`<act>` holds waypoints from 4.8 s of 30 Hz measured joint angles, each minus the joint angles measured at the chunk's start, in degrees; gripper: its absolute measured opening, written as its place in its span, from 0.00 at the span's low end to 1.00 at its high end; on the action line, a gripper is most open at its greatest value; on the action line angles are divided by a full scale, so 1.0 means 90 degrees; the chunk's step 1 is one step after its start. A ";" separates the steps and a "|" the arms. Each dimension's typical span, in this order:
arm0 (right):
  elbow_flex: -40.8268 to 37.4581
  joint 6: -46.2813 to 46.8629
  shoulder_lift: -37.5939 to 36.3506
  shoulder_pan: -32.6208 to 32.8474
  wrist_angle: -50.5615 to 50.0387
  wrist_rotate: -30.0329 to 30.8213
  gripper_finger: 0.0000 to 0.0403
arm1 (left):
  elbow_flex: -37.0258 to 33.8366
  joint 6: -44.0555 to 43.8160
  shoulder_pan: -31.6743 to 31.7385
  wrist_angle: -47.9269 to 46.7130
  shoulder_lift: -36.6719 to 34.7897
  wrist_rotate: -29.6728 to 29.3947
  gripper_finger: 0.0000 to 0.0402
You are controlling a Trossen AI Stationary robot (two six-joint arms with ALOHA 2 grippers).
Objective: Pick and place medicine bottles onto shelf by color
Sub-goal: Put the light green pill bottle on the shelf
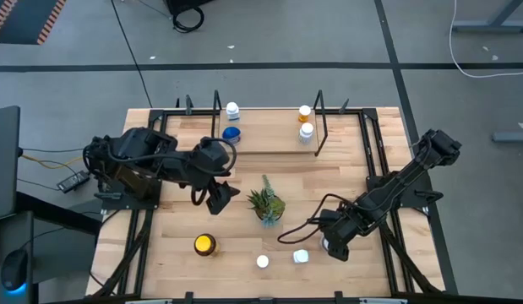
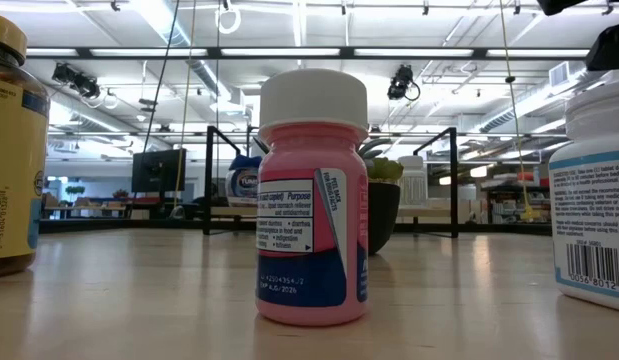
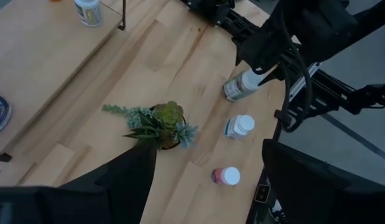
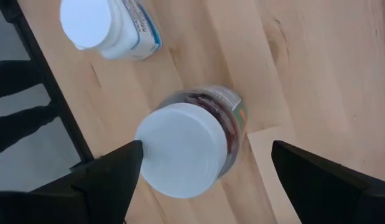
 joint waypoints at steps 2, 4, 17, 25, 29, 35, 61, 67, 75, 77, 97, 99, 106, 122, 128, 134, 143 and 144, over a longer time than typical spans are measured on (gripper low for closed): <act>0.0069 0.0030 0.0008 0.0012 -0.0072 0.0052 0.90 | 0.0000 0.0008 0.0002 0.0000 0.0000 -0.0002 0.74; 0.0101 0.0036 0.0010 0.0012 -0.0055 0.0071 0.90 | 0.0000 0.0010 0.0002 -0.0006 0.0000 -0.0002 0.74; 0.0080 0.0303 0.0006 0.0185 -0.0150 -0.0109 0.90 | 0.0000 0.0013 0.0000 -0.0027 0.0000 0.0000 0.74; -0.0229 0.0496 0.0003 0.0270 -0.0129 -0.0124 0.90 | 0.0000 0.0015 0.0000 -0.0026 0.0000 0.0000 0.74; -0.0409 0.0627 0.0003 0.0274 -0.0138 -0.0054 0.87 | 0.0000 0.0010 0.0000 -0.0024 0.0000 0.0000 0.74; -0.0459 0.0638 -0.0007 0.0272 -0.0050 0.0215 0.74 | 0.0000 0.0010 0.0000 -0.0027 0.0000 0.0000 0.74; 0.1058 -0.1799 0.0008 -0.2068 -0.0824 0.0483 0.59 | 0.0005 0.1040 0.0292 -0.0564 -0.0027 -0.0018 0.74; 0.1759 -0.2806 0.0003 -0.3506 -0.0905 0.0541 0.58 | 0.0007 0.1830 0.0763 -0.0568 -0.0231 -0.0057 0.74; 0.2327 -0.3918 0.0000 -0.5009 -0.0822 0.0634 0.58 | 0.0007 0.2808 0.1187 -0.0565 -0.0233 -0.0131 0.74; 0.2432 -0.4092 0.0000 -0.5242 -0.0737 0.0632 0.58 | 0.0007 0.2900 0.1226 -0.0566 -0.0231 -0.0126 0.74; 0.6187 -0.6485 0.3097 -0.6963 -0.1871 0.0209 0.58 | 0.0007 0.2501 0.1562 -0.0554 -0.0318 -0.0124 0.74; 0.6332 -0.6737 0.3283 -0.7079 -0.1875 0.0167 0.58 | 0.0003 0.2407 0.1566 -0.0554 -0.0301 -0.0124 0.74; 0.6726 -0.7177 0.3722 -0.7339 -0.2057 0.0153 0.58 | 0.0002 0.2211 0.1570 -0.0549 -0.0302 -0.0199 0.74; 0.7415 -0.7489 0.4566 -0.7750 -0.2290 0.0275 0.58 | 0.0002 0.2229 0.1887 -0.0547 -0.0304 -0.0265 0.74; 0.7412 -0.7487 0.4790 -0.8012 -0.2484 0.0287 0.58 | 0.0002 0.2151 0.1880 -0.0549 -0.0304 -0.0265 0.74; 0.7412 -0.7374 0.4785 -0.8273 -0.2606 0.0294 0.58 | 0.0002 0.2048 0.1880 -0.0554 -0.0304 -0.0262 0.74; 0.7415 -0.7414 0.4763 -0.8500 -0.3140 0.0296 0.60 | 0.0002 0.2004 0.1880 -0.0552 -0.0302 -0.0264 0.74; 0.7415 -0.7426 0.4763 -0.8500 -0.3139 0.0292 0.60 | 0.0002 0.2004 0.1880 -0.0551 -0.0301 -0.0264 0.74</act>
